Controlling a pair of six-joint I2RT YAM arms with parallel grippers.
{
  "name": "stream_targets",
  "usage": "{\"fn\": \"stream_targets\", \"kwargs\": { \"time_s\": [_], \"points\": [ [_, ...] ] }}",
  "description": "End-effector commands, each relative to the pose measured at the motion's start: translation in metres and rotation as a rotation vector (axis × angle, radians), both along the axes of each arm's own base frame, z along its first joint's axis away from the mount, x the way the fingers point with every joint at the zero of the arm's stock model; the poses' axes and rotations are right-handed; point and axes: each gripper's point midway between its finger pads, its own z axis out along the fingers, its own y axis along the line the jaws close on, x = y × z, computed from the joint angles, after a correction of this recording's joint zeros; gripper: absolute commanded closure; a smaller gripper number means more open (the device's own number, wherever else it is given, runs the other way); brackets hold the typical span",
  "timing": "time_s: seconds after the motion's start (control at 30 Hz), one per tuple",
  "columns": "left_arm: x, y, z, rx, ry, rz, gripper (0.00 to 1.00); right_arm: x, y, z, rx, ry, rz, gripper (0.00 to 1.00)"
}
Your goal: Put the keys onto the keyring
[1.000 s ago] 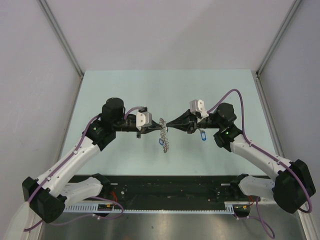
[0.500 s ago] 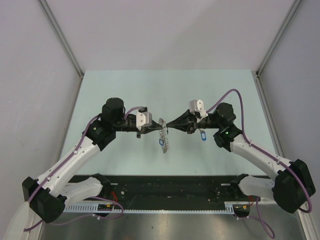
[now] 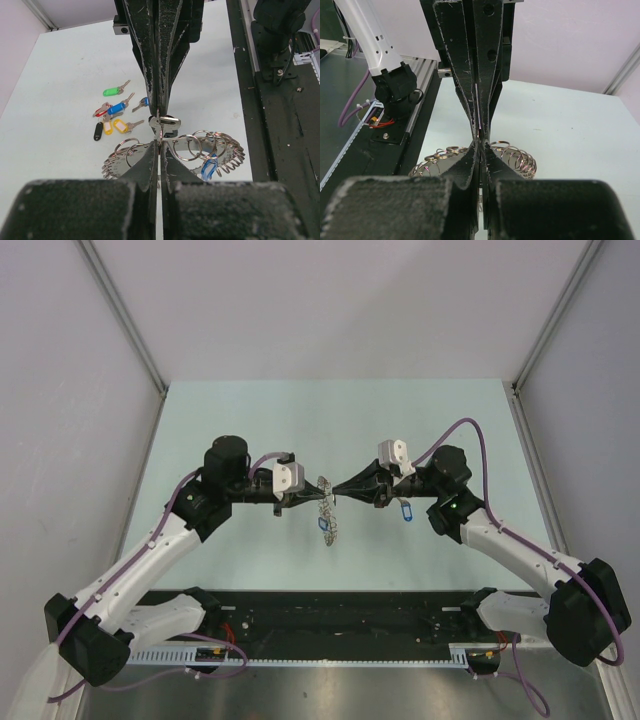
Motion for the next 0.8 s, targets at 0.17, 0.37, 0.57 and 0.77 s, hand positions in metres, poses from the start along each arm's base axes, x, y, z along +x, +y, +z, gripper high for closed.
{"fn": "stream_targets", "kwargs": {
  "time_s": [0.17,0.37,0.57,0.77],
  "points": [
    [0.003,-0.0019,0.017,-0.043,-0.061,0.009,0.99,-0.0001,0.0034,0.0191,0.03,-0.054,0.001,1.0],
    [0.0029,-0.0021,0.0171,-0.044,-0.06,0.013,1.0,-0.0001,0.0046,0.0183,0.029,-0.053,0.0,1.0],
    [0.0044,-0.0016,0.0169,-0.042,-0.061,0.02,1.0,0.0014,0.0007,0.0239,0.037,-0.061,-0.031,1.0],
    [0.0047,-0.0013,0.0173,-0.042,-0.063,0.023,1.0,0.0022,0.0001,0.024,0.036,-0.059,-0.04,1.0]
  ]
}}
